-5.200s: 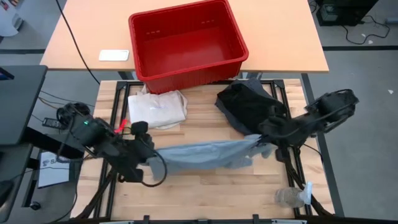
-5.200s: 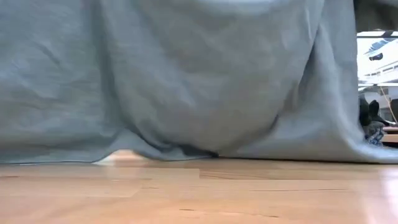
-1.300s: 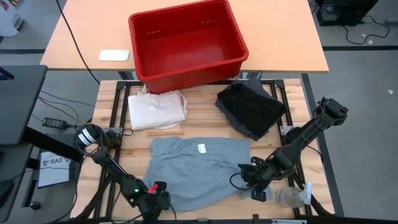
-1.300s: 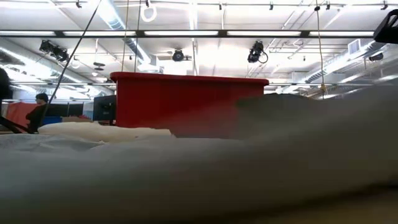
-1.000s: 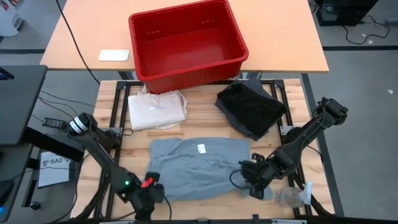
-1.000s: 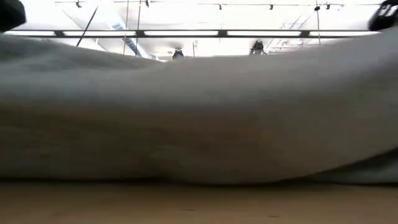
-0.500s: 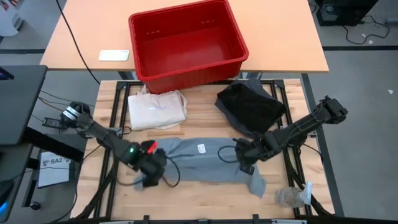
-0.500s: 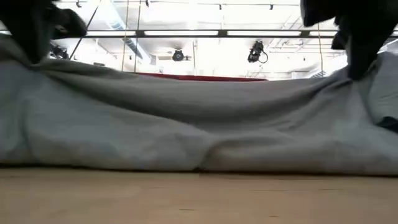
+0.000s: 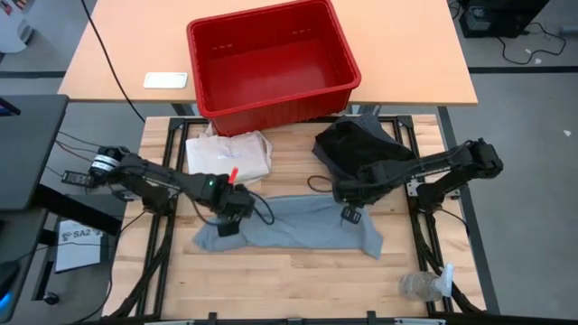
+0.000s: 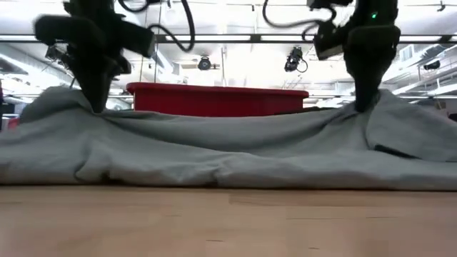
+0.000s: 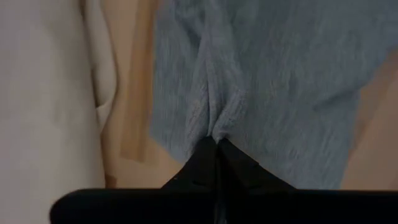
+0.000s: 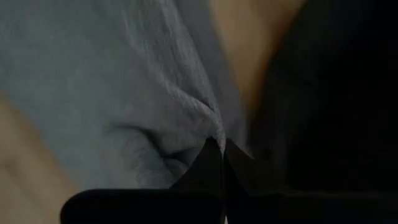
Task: Fold laundry
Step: Fold the gray shirt
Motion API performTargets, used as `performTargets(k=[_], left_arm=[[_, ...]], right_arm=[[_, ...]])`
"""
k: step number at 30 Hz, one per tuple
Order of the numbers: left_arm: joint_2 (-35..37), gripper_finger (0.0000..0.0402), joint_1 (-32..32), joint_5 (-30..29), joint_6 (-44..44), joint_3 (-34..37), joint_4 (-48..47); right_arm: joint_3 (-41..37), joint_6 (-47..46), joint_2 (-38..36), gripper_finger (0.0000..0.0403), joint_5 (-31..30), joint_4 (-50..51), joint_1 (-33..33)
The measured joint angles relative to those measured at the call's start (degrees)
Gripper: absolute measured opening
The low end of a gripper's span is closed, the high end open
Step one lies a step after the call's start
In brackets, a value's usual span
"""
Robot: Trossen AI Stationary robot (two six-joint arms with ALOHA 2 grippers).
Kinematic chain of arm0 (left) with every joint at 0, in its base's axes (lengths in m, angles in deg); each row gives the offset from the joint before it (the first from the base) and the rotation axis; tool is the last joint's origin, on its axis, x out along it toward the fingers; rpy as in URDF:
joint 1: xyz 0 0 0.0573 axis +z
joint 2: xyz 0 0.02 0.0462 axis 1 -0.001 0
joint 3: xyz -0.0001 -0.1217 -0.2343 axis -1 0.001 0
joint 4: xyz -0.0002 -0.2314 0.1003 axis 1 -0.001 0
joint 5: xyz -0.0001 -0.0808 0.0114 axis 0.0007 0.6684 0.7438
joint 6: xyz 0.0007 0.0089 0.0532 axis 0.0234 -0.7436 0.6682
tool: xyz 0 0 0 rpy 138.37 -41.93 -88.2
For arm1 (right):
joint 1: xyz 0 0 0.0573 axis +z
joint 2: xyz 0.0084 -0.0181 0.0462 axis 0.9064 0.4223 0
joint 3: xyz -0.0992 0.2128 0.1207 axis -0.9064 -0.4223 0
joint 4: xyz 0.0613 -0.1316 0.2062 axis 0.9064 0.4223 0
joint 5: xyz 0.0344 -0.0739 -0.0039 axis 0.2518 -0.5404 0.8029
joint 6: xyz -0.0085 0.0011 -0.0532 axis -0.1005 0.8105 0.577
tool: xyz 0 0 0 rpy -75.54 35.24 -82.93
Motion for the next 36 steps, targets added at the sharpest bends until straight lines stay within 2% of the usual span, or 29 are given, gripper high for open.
performTargets(k=[2, 6, 13, 18, 21, 24, 29, 34, 36], left_arm=[[0.0, 0.0015, 1.88, 0.05, 0.09, 0.83, 0.57], [0.0, 0.0046, 3.85, 0.05, 0.07, 1.89, 1.02], [0.0, 0.017, 5.03, -0.08, -5.45, 1.99, -0.52], [0.04, 0.0234, 5.25, 1.1, -18.35, 1.97, -7.11], [0.99, 0.0243, 3.42, 2.67, -26.5, 1.99, -4.87], [1.49, 0.0242, -0.05, 1.96, -32.37, 1.99, 4.6], [1.04, 0.0235, -5.47, -4.19, -46.85, 1.95, 22.54], [-0.7, 0.0233, -11.57, -13.06, -66.29, 1.93, 27.78], [-2.34, 0.0233, -13.89, -14.31, -73.12, 1.93, 28.4]], right_arm=[[-1.6, 1.18, 0.0, 0.0002, 3.24, -1.33, -1.87], [-5.16, 1.86, 0.0, 0.0014, 3.83, -2.9, -3.47], [-7.04, -1.22, 0.02, 0.0125, 2.31, -1.18, -6.09], [-4.05, -2.18, -0.57, 0.0197, 1.66, 1.73, -6.4], [-3.0, 0.46, -1.31, 0.022, 5.68, -3.61, -5.71], [-3.48, 6.37, -0.82, 0.0224, 12.3, -14.92, -4.65], [-4.47, 15.02, 1.41, 0.0222, 14.57, -35.42, -5.41], [-4.48, 20.38, 6.85, 0.0222, 17.63, -46.48, -9.49], [-3.96, 23.48, 9.71, 0.0222, 18.46, -48.4, -10.26]])
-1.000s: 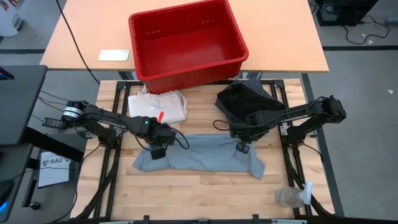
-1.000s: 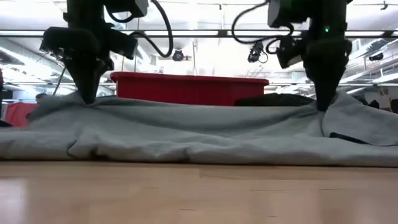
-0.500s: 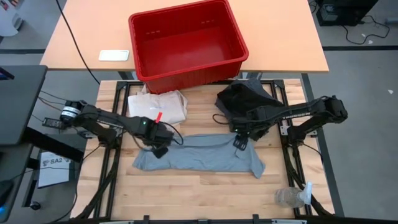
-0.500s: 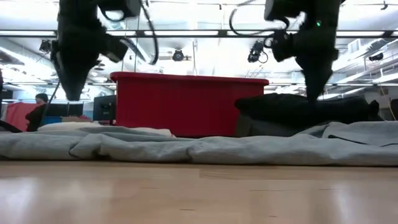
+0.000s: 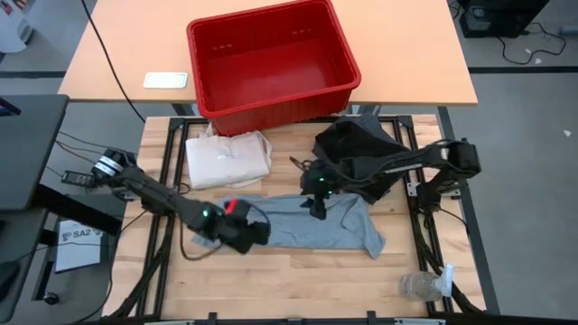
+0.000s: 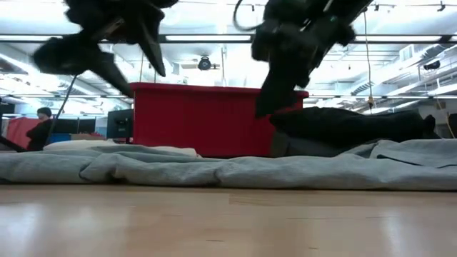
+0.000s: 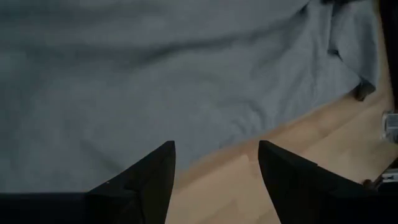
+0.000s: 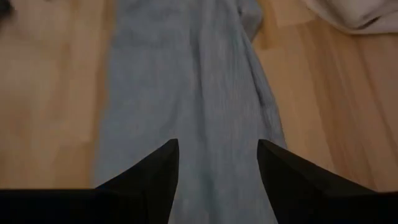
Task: Fold laundry
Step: Fold the gray shirt
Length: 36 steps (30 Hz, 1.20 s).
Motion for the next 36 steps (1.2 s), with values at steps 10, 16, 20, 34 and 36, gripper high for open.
performTargets(k=[10, 16, 20, 34, 36], left_arm=[[-12.45, 0.0233, -4.9, 5.98, -6.98, 0.0, 0.78], [-16.43, 0.0233, -7.26, 14.39, -6.73, -0.07, -0.36], [-16.45, 0.0233, -10.87, 15.22, -10.27, -0.11, -3.16], [-13.2, 0.0233, -13.76, 7.83, -16.3, 0.04, -1.96], [-13.2, 0.0233, -13.81, 7.71, -16.26, 0.03, -1.91]], right_arm=[[3.89, 10.95, 13.12, 0.021, -9.22, 7.23, -2.83], [3.95, 10.17, 12.73, 0.0195, -11.88, 18.29, -2.52], [3.6, 9.25, 6.75, 0.0192, -15.71, 23.29, -0.92], [-6.05, -5.54, -13.69, 0.0168, -3.03, 28.97, 9.62], [-8.87, -9.63, -14.02, 0.0158, -2.35, 24.51, 13.76]])
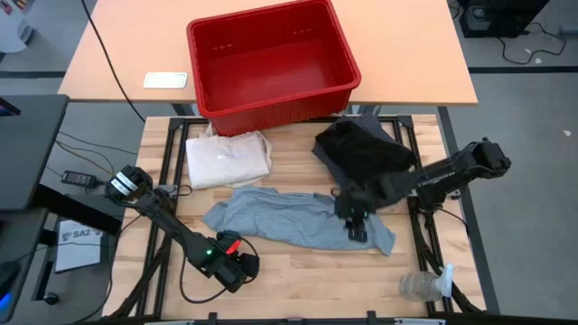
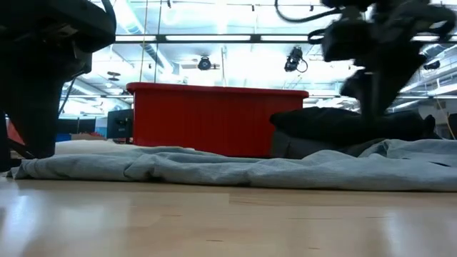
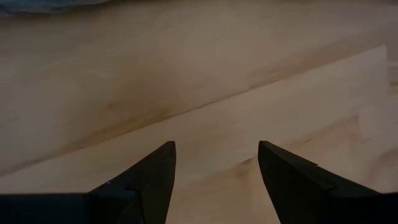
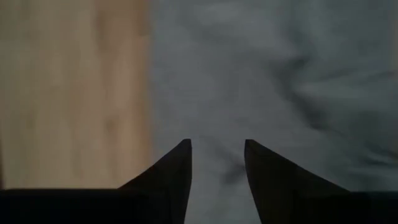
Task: Fold laundry
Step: Fold the gray shirt
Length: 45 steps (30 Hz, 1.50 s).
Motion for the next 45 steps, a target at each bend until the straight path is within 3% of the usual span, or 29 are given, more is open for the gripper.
performTargets(k=[4, 8, 10, 14, 19, 25, 30, 36, 41, 45], left_arm=[[0.0, 0.0233, -0.1, -0.09, 1.24, 0.02, 0.19], [0.09, 0.0233, -0.08, -0.12, 2.04, 0.02, 0.67], [0.09, 0.0233, -0.05, -0.15, 2.06, 0.02, 0.79], [0.11, 0.0233, -0.15, -0.33, -0.8, 0.02, 1.6], [0.13, 0.0233, -1.06, -0.96, -3.61, 0.0, 3.87], [0.13, 0.0233, -2.36, -3.85, -7.0, 0.0, 6.29], [-0.04, 0.0233, -0.36, -11.33, -6.29, -0.03, 12.96], [-1.66, 0.0248, 2.75, -14.49, -6.07, -0.05, 18.42], [-6.56, 0.0265, 5.74, -13.41, -6.95, -0.03, 26.75], [-10.09, 0.0273, 8.43, -10.7, -8.02, -0.03, 33.3]], right_arm=[[-3.92, -8.33, 2.54, 0.0141, -2.88, -8.49, 7.22], [-5.64, -13.57, 9.5, 0.0128, -3.69, -11.5, 9.93], [-5.39, -15.93, 13.01, 0.0122, -1.9, -14.1, 11.01], [-2.4, -20.24, 18.86, 0.011, 7.9, -26.06, 14.39], [8.27, -18.74, 25.26, 0.0104, 11.54, -33.36, 16.05], [20.51, -14.72, 27.74, 0.0106, 8.32, -28.63, 11.99], [24.75, -12.58, 25.19, 0.0118, 2.62, -17.5, 4.69], [22.87, -5.44, 21.4, 0.0165, 8.97, -8.69, -6.08], [19.44, -1.72, 21.32, 0.0214, 14.25, -8.18, -12.37], [16.72, 1.87, 21.36, 0.0241, 14.62, -7.5, -14.95]])
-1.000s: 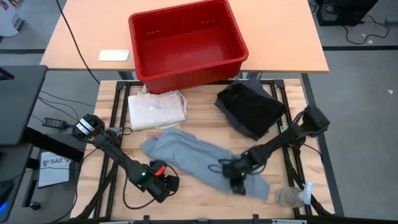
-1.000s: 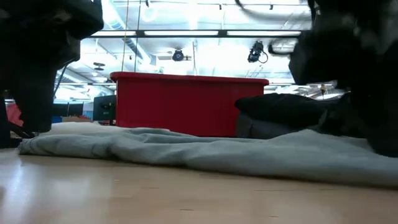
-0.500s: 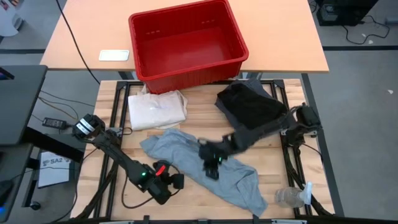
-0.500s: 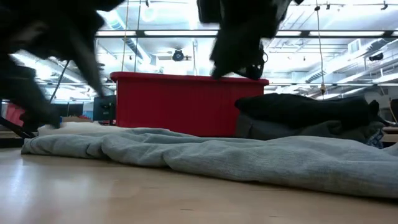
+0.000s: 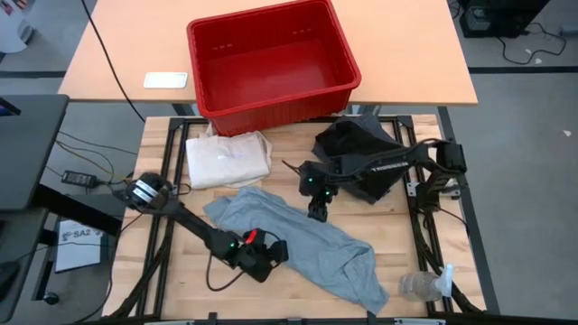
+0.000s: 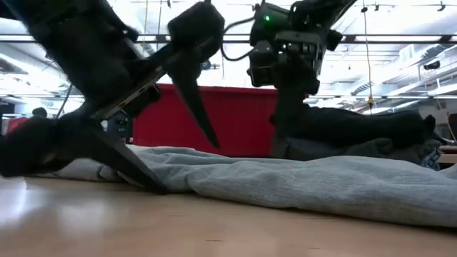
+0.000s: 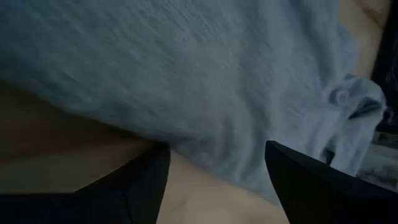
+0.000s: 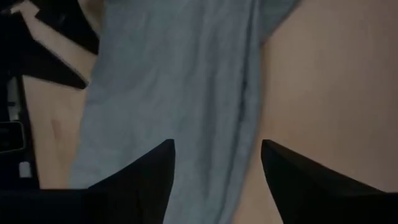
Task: Fold laundry
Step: Fold the gray shirt
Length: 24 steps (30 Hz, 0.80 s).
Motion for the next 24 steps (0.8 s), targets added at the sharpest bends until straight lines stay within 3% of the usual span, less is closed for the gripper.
performTargets(k=[5, 10, 16, 24], left_arm=[[-1.4, 0.0275, 2.78, 4.45, -0.1, -0.24, 2.23], [-1.63, 0.0273, 4.55, 7.58, 1.05, -0.42, -0.66], [-1.63, 0.0251, 6.94, 7.54, 1.2, -0.38, -2.7], [-1.76, 0.021, 8.52, 5.59, 2.92, -0.26, -4.35]], right_arm=[[-2.33, 4.56, -0.04, 0.0252, -0.1, -1.17, -2.63], [-5.65, 5.22, 0.38, 0.0252, 2.32, -8.39, -4.75], [-10.97, 2.95, 1.87, 0.0252, 7.62, -18.09, -5.44], [-15.69, 1.25, 2.71, 0.0251, 7.25, -28.51, -5.45]])
